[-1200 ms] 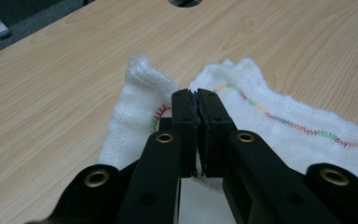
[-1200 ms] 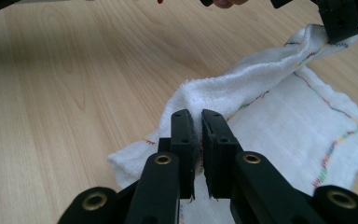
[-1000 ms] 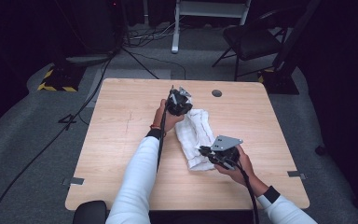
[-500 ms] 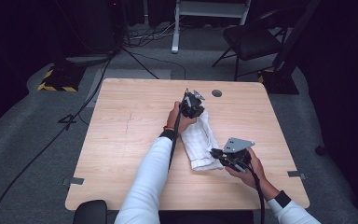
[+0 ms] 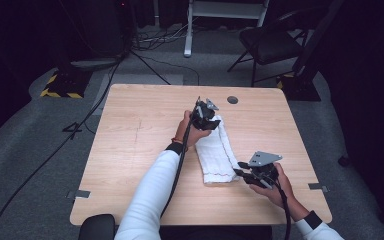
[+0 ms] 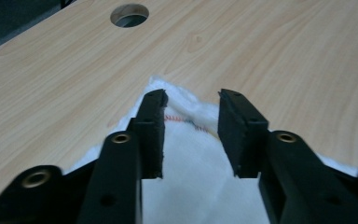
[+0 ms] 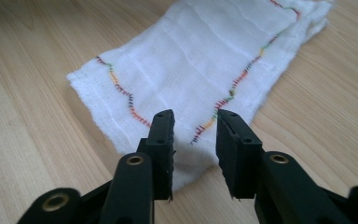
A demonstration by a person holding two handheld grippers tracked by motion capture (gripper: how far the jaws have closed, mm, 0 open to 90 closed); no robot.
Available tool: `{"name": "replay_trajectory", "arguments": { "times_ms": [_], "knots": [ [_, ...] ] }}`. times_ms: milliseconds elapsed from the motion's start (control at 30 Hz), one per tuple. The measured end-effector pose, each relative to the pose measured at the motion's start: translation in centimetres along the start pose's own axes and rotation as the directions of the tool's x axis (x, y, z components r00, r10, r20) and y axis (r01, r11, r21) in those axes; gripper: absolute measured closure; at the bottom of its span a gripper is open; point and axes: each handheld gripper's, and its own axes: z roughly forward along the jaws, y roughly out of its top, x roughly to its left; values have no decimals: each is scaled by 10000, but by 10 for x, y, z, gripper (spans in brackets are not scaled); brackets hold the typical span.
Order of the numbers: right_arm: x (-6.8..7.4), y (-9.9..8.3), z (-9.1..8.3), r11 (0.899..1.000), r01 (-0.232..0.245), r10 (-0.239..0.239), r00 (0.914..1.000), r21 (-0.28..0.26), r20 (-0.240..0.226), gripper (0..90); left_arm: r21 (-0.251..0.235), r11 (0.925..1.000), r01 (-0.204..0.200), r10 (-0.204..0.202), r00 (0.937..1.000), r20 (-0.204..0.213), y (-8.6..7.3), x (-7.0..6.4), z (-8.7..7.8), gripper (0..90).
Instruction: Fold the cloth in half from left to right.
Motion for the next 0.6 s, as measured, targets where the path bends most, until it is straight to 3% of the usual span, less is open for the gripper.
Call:
{"name": "replay_trajectory", "arguments": {
  "times_ms": [133, 167, 367, 500, 600],
  "knots": [
    [-9, -5, -7, 9992, -374, 375, 9993, -158, 92, 602, -17, 9991, -416, 416, 9991, 80, -15, -12, -26, 509],
    [-11, -5, -8, 9991, -375, 378, 9992, -200, 157, 595, 14, 9981, -620, 620, 9980, 144, -20, -17, -32, 496],
    [-18, -4, -4, 9996, -212, 218, 9990, -168, 382, 567, 42, 9954, -956, 951, 9934, 637, -45, -41, -55, 428],
    [-22, -7, 4, 9999, -114, 111, 9992, 95, 373, 557, 487, 9892, -1379, 1317, 9847, 1139, -65, -59, -58, 416],
    [-28, -10, 14, 9990, 13, -27, 9995, 454, 315, 549, 923, 9797, -1779, 1623, 9744, 1555, -79, -73, -57, 421]
  ]
}}
